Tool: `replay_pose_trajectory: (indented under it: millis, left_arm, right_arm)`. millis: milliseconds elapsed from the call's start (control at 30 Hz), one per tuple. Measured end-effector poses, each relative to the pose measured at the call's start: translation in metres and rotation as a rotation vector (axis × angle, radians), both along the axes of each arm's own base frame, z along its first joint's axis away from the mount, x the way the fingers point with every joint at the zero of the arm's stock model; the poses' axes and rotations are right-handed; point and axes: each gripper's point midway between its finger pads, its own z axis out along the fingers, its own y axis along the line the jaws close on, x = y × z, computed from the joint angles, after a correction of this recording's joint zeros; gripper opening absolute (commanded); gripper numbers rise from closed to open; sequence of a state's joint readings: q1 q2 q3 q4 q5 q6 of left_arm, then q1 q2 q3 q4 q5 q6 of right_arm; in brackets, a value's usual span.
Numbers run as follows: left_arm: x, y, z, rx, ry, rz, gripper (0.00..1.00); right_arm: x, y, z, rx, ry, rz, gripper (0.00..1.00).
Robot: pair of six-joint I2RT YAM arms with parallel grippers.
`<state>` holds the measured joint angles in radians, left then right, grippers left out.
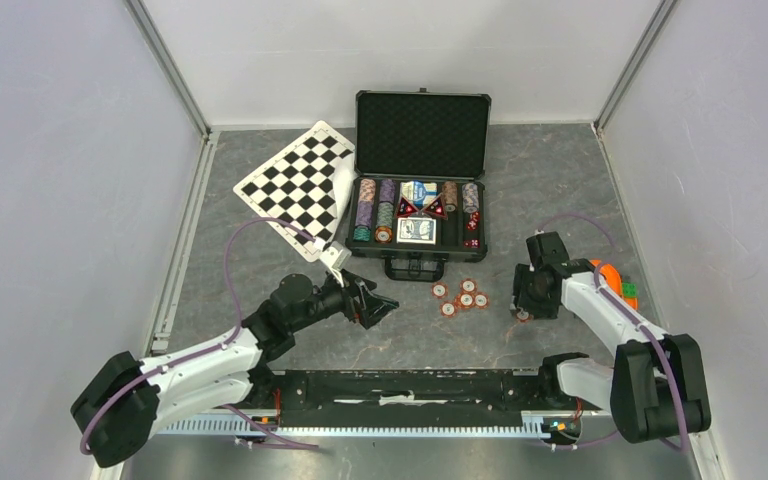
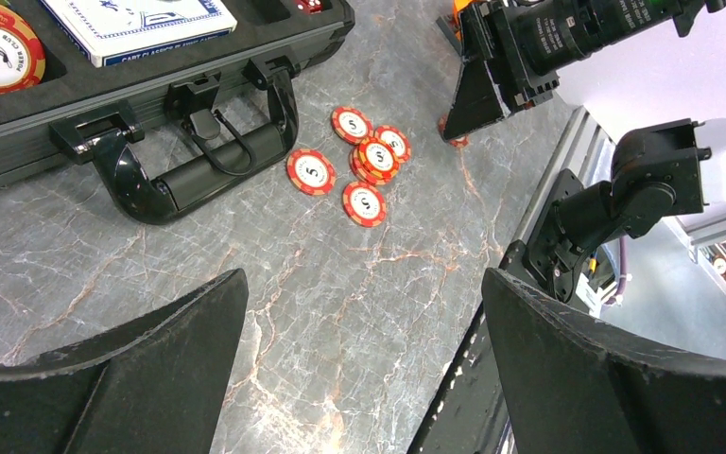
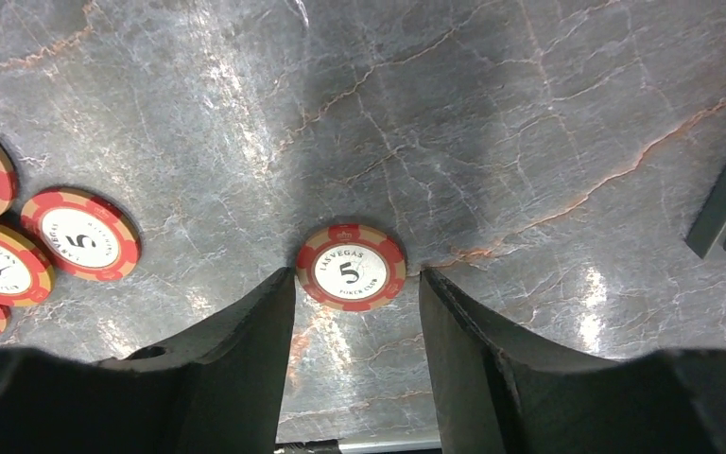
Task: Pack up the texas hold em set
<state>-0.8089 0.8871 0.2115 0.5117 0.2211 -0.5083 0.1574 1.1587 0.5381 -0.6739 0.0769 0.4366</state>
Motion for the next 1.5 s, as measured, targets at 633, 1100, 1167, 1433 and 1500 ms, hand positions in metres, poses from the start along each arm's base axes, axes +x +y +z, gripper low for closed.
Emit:
replay_pose_trajectory:
  millis: [633,1100,1167,1433,1500]
  left_arm:
    - [-0.001,0.001,0.007,-0.018,-0.018,0.0,1.0]
    - [-0.001,0.001,0.007,-0.017,-0.017,0.0,1.0]
    - [-0.001,0.001,0.007,-0.018,-0.017,0.0,1.0]
    - [-0.001,0.001,0.006,-0.014,-0.014,0.0,1.0]
    - [-0.001,0.001,0.006,-0.014,-0.014,0.0,1.0]
  right_arm:
    - [0.001,-0.004,0.0,0.01,0.012,-0.007,0.41]
    - [0.004,-0.004,0.013,0.008,-0.001,0.002,0.6]
    - [0.004,-0.005,0.013,0.006,0.0,0.008,0.68]
    - [0.005,-0.003,0.01,0.009,0.008,0.022,0.67]
    - [0.004,-0.004,0.008,0.007,0.019,0.021,0.66]
